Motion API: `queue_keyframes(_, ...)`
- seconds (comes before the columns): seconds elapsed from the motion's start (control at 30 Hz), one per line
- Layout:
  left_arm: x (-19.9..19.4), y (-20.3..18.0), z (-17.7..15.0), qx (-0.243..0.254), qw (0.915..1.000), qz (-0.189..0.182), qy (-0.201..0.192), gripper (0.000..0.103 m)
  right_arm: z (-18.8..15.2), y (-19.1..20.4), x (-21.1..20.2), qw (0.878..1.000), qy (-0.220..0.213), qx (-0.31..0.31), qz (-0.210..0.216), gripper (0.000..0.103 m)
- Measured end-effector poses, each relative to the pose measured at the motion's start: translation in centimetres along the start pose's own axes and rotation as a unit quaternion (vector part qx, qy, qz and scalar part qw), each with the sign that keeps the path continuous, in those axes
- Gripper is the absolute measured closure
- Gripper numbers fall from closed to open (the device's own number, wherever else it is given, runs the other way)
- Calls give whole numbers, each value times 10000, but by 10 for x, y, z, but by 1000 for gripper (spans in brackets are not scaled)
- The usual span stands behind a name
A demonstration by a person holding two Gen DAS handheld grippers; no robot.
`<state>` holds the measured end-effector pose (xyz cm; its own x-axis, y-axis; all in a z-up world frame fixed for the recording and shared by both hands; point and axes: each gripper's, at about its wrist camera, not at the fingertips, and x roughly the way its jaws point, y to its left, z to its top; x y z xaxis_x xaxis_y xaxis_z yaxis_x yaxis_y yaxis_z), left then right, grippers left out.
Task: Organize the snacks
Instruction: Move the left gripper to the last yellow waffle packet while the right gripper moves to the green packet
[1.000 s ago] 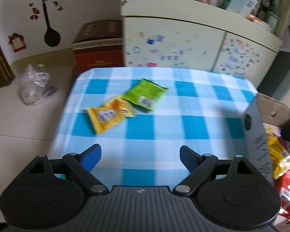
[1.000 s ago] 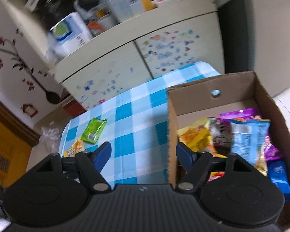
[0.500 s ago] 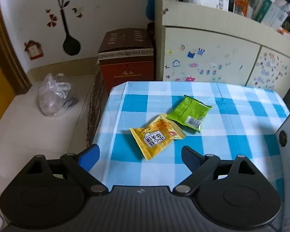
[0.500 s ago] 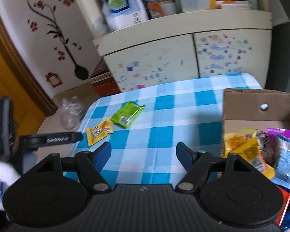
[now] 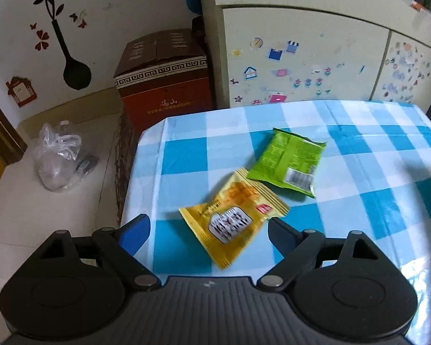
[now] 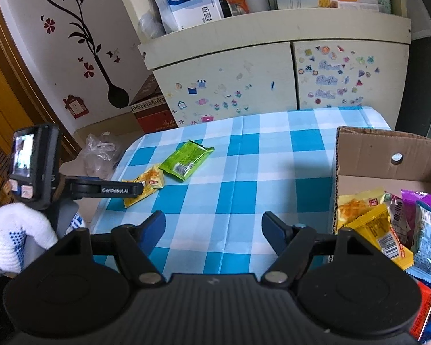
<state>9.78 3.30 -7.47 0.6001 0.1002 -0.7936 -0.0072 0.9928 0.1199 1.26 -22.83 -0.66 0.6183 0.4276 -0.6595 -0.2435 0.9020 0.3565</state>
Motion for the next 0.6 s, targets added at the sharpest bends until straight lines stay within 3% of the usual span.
queue_keyframes(0.33, 27, -6, 5, 709, 9971, -196, -187, 10, 2, -5, 18, 9999, 132, 85, 56, 28)
queue_keyframes(0.47, 37, -4, 1, 717, 9969, -312, -119, 12, 5, -6, 31, 9999, 124, 30, 17, 28)
queue_keyframes(0.6, 36, 5, 2, 457, 9966, -680, 23, 29, 14, 0, 49, 10000, 61, -1, 25, 28)
